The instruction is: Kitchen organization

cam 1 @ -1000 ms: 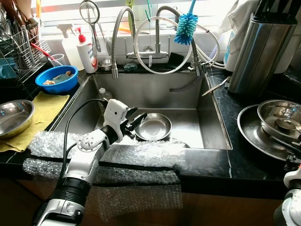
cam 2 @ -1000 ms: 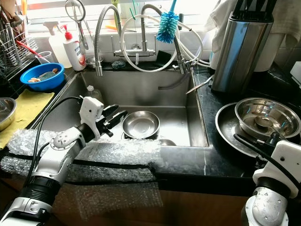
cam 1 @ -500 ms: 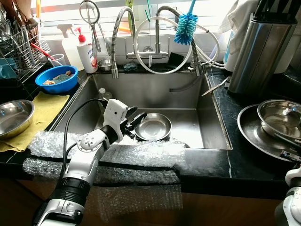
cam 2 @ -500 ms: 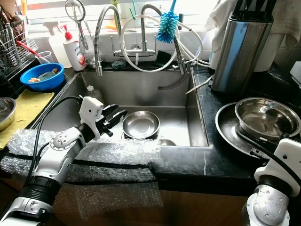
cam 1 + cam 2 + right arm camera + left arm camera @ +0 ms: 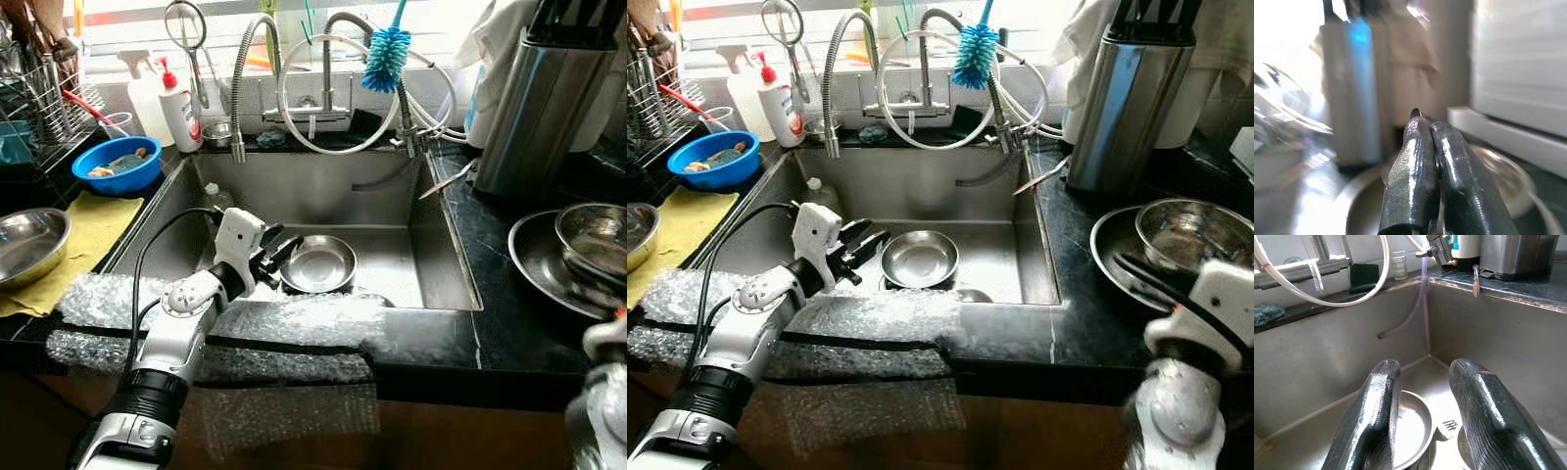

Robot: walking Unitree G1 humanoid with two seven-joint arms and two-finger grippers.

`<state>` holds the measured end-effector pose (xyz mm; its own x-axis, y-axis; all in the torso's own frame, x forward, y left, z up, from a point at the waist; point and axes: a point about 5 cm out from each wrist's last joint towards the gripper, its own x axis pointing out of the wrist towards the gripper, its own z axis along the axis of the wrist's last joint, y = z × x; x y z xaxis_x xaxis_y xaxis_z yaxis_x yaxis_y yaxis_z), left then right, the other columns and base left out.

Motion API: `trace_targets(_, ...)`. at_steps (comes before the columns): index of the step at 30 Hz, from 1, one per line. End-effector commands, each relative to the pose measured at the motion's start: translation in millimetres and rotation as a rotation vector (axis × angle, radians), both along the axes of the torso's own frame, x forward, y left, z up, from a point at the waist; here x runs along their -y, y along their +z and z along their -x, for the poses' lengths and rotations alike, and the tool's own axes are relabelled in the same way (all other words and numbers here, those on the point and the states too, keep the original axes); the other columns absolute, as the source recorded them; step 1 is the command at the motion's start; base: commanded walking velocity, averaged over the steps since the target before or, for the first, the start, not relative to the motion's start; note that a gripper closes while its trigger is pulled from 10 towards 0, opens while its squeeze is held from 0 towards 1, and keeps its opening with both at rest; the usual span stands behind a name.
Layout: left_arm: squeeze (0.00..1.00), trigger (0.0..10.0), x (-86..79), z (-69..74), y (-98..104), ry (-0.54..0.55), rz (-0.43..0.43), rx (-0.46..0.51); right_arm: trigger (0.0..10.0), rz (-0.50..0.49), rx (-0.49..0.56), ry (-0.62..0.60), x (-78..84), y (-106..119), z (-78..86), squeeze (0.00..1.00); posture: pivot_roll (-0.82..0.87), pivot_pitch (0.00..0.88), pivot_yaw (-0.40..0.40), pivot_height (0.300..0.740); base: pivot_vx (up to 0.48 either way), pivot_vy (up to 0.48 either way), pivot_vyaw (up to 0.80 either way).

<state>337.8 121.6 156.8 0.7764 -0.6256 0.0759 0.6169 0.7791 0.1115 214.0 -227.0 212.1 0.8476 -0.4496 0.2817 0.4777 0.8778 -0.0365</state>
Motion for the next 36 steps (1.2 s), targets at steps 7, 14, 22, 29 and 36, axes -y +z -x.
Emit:
trace_targets(7,0.00,10.0,-1.7,-2.1,4,0.016,-0.010,0.021,10.0,0.003,0.154,0.143,-17.5,37,-4.8,0.00,-0.23,0.000,0.066,0.740,0.000,0.000,0.00)
trace_targets(14,0.00,10.0,4.0,-1.3,2,0.026,0.020,0.013,10.0,-0.199,0.134,0.433,-39.7,35,-19.8,0.00,-0.24,0.000,0.064,0.740,0.000,0.000,0.00)
trace_targets(22,0.00,10.0,9.7,0.0,2,0.037,0.046,0.010,10.0,-0.212,-0.090,0.736,-70.3,6,-31.7,0.00,-0.23,0.000,0.053,0.740,0.000,0.000,0.00)
trace_targets(29,0.00,10.0,12.4,0.8,-3,0.058,0.069,-0.015,10.0,-0.151,-0.263,0.702,-52.0,-16,-57.6,0.00,-0.24,0.000,0.049,0.740,0.000,0.000,0.00)
trace_targets(36,0.00,10.0,19.4,2.8,-6,0.054,0.085,-0.031,10.0,-0.115,-0.316,0.722,-41.3,-20,-100.9,0.00,-0.23,0.000,0.046,0.740,0.000,0.000,0.00)
